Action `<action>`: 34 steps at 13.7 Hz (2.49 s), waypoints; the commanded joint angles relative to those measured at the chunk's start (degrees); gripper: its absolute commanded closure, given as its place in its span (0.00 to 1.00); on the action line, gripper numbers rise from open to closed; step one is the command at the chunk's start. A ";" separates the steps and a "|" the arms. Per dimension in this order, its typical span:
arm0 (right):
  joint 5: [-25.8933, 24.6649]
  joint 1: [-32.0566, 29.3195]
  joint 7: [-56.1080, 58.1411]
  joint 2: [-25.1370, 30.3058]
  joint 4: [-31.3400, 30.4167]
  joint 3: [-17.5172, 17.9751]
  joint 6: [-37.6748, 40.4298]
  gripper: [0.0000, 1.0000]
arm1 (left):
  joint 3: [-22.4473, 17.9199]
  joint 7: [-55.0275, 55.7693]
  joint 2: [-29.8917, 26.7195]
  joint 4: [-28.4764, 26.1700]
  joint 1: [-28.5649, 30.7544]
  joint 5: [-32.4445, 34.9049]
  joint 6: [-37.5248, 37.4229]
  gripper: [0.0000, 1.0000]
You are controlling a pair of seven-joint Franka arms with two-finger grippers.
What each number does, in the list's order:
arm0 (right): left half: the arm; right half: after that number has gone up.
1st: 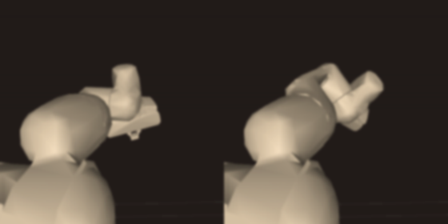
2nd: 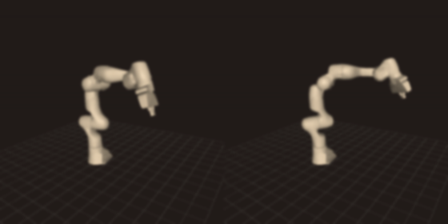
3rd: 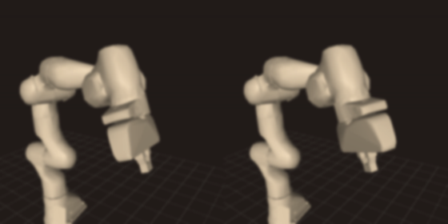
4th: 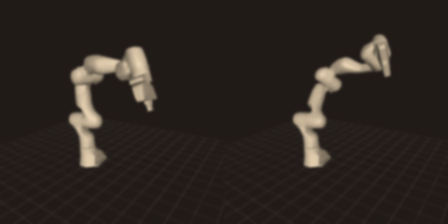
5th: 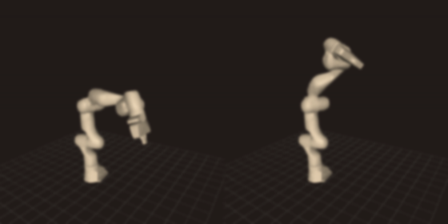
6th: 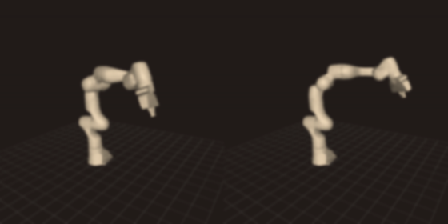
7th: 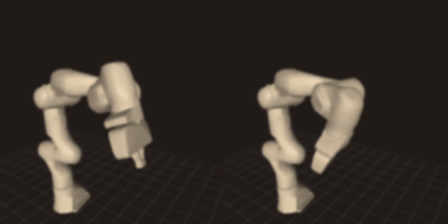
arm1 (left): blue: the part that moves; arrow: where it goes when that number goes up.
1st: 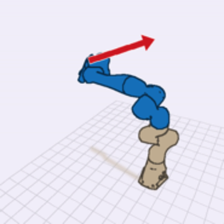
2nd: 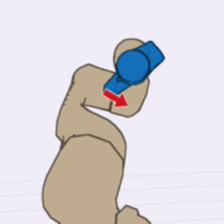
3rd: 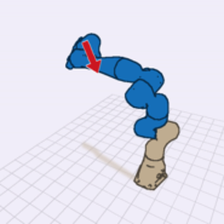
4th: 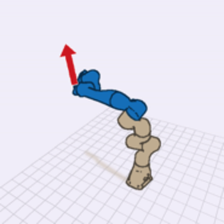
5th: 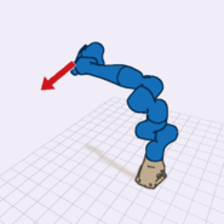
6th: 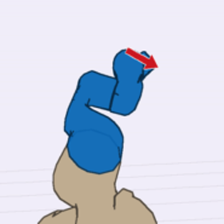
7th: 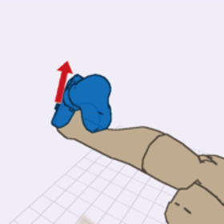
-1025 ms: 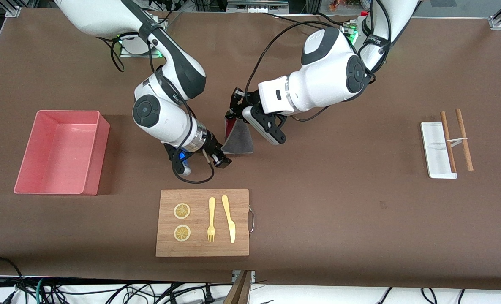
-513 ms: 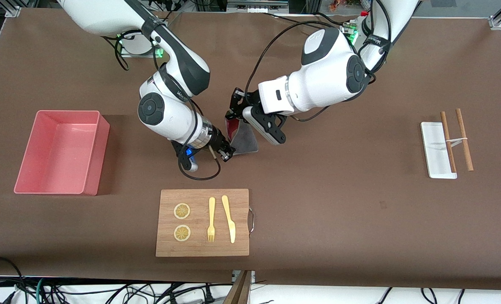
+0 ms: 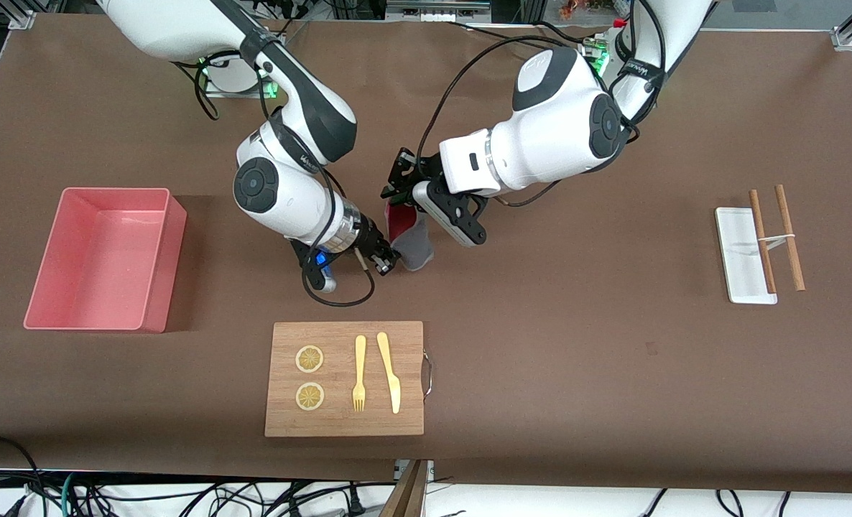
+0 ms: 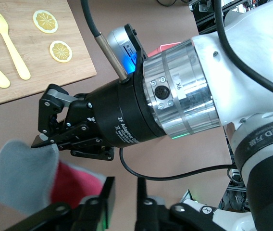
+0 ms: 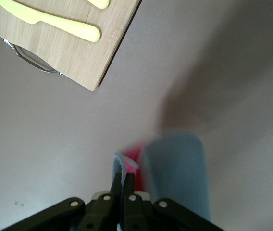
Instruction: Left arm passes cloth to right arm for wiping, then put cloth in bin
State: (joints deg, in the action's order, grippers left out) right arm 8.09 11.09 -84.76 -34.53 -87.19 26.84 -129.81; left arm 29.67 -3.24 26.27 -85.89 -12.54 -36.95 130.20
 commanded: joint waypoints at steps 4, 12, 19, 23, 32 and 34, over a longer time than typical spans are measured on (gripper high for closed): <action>0.79 -0.63 1.35 1.22 0.18 0.76 5.34 1.00 | -0.67 -0.28 -1.13 1.16 0.06 -0.67 -0.47 0.00; 1.05 -0.89 3.88 2.89 0.27 2.60 19.22 1.00 | -0.85 -0.28 -5.88 0.81 9.80 15.03 -18.02 0.00; -0.35 -2.56 19.94 2.45 -4.29 -3.87 24.26 1.00 | -0.85 -0.45 -12.38 0.72 15.96 38.68 -37.54 0.00; -0.44 -2.74 34.97 2.28 -5.18 -13.10 25.48 1.00 | -0.67 -0.81 -12.74 3.87 24.13 42.13 -40.46 0.00; -3.51 -4.49 66.97 5.00 -4.48 -29.11 31.37 1.00 | -1.20 8.25 -14.94 3.09 26.07 44.15 -48.02 0.00; -3.52 -4.85 76.10 5.44 -4.30 -32.27 31.29 1.00 | -1.11 8.16 -14.58 3.18 25.99 45.91 -47.94 0.00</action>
State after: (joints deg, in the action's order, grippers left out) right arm 5.22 6.68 -15.74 -30.29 -91.28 -3.64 -99.43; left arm 28.20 4.04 12.46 -82.14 13.27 6.66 82.77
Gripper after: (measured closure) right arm 1.000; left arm 0.000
